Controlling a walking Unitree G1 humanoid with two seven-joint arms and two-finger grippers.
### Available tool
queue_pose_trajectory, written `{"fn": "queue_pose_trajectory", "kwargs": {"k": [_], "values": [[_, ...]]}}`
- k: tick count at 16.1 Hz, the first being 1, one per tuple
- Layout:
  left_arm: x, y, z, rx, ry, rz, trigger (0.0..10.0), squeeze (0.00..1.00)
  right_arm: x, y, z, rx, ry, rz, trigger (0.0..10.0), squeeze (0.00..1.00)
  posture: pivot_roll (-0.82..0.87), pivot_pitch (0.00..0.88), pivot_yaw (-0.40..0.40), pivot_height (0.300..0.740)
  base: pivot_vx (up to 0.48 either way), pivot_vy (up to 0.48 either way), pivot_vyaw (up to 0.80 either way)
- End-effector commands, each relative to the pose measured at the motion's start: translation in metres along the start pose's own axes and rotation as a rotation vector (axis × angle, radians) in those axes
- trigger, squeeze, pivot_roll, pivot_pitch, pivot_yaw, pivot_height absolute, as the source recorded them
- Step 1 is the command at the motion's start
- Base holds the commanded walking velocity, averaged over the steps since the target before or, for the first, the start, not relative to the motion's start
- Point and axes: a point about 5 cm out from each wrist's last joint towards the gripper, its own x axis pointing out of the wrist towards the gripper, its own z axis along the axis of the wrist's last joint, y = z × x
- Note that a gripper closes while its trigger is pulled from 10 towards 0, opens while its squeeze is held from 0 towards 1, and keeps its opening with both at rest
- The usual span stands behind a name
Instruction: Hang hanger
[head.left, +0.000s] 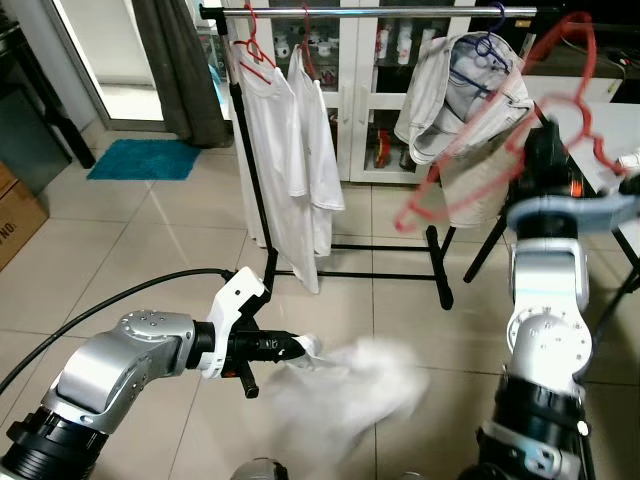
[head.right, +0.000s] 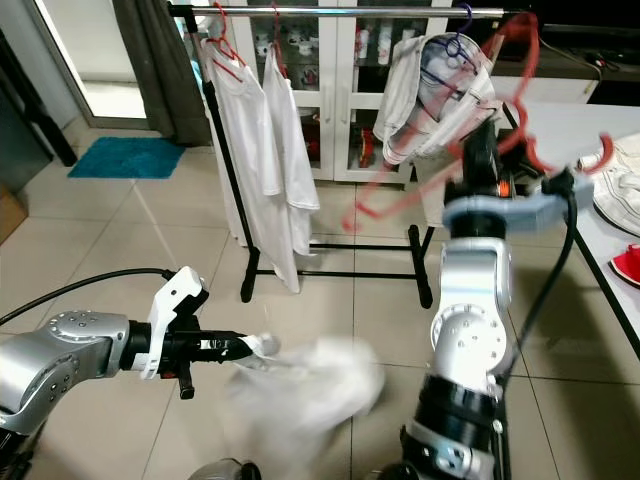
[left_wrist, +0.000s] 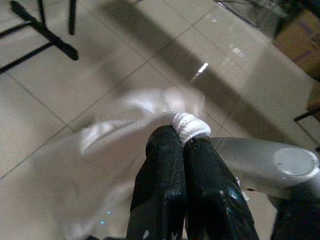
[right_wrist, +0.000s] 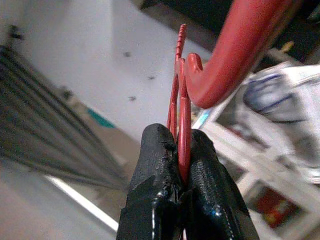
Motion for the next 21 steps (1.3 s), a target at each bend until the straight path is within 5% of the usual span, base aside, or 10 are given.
{"fn": "queue_pose_trajectory", "kwargs": {"k": [1, 4, 6, 7, 8, 10, 12, 15, 21], "values": [[-0.005, 0.004, 0.004, 0.024, -0.033, 0.057, 0.0, 0.00, 0.001, 0.004, -0.006, -0.072, 0.056, 0.041, 0.0, 0.00, 0.04, 0.030, 0.027, 0.740, 0.000, 0.000, 0.00], [-0.015, 0.012, 0.019, -0.021, -0.214, 0.163, 0.0, 0.00, -0.022, -0.006, -0.034, -0.607, 0.357, 0.130, 0.0, 0.00, 0.04, 0.034, 0.030, 0.740, 0.000, 0.000, 0.00], [-0.022, 0.016, 0.030, 0.026, -0.315, 0.310, 0.0, 0.00, -0.054, -0.030, -0.041, -0.746, 0.518, 0.043, 0.0, 0.00, 0.05, 0.045, 0.027, 0.740, 0.000, 0.000, 0.00], [-0.023, 0.015, 0.038, 0.098, -0.378, 0.413, 8.2, 0.00, -0.070, -0.041, -0.041, -0.729, 0.569, -0.039, 6.5, 0.00, 0.05, 0.045, 0.027, 0.740, 0.000, 0.000, 0.00], [-0.023, 0.014, 0.040, 0.086, -0.403, 0.456, 10.0, 0.00, -0.079, -0.047, -0.041, -0.755, 0.614, -0.074, 10.0, 0.00, 0.04, 0.058, 0.020, 0.740, 0.000, 0.000, 0.00], [-0.020, 0.013, 0.048, 0.046, -0.532, 0.614, 10.0, 0.00, -0.115, -0.057, -0.037, -0.797, 0.721, -0.150, 10.0, 0.00, 0.04, 0.067, 0.018, 0.740, 0.000, 0.000, -0.40], [-0.018, 0.011, 0.046, -0.035, -0.586, 0.665, 10.0, 0.00, -0.122, -0.055, -0.031, -0.839, 0.694, -0.164, 10.0, 0.00, 0.03, 0.076, 0.021, 0.740, 0.000, 0.000, -0.80], [-0.014, 0.008, 0.038, 0.037, -0.561, 0.782, 10.0, 0.00, -0.123, -0.049, -0.020, -0.832, 0.626, -0.183, 10.0, 0.00, 0.03, 0.088, 0.019, 0.740, 0.000, 0.000, -0.80], [-0.010, 0.003, 0.046, 0.100, -0.560, 0.796, 10.0, 0.00, -0.124, -0.043, -0.022, -0.828, 0.602, -0.196, 10.0, 0.00, 0.03, 0.087, 0.023, 0.740, 0.000, 0.000, -0.80]]}}
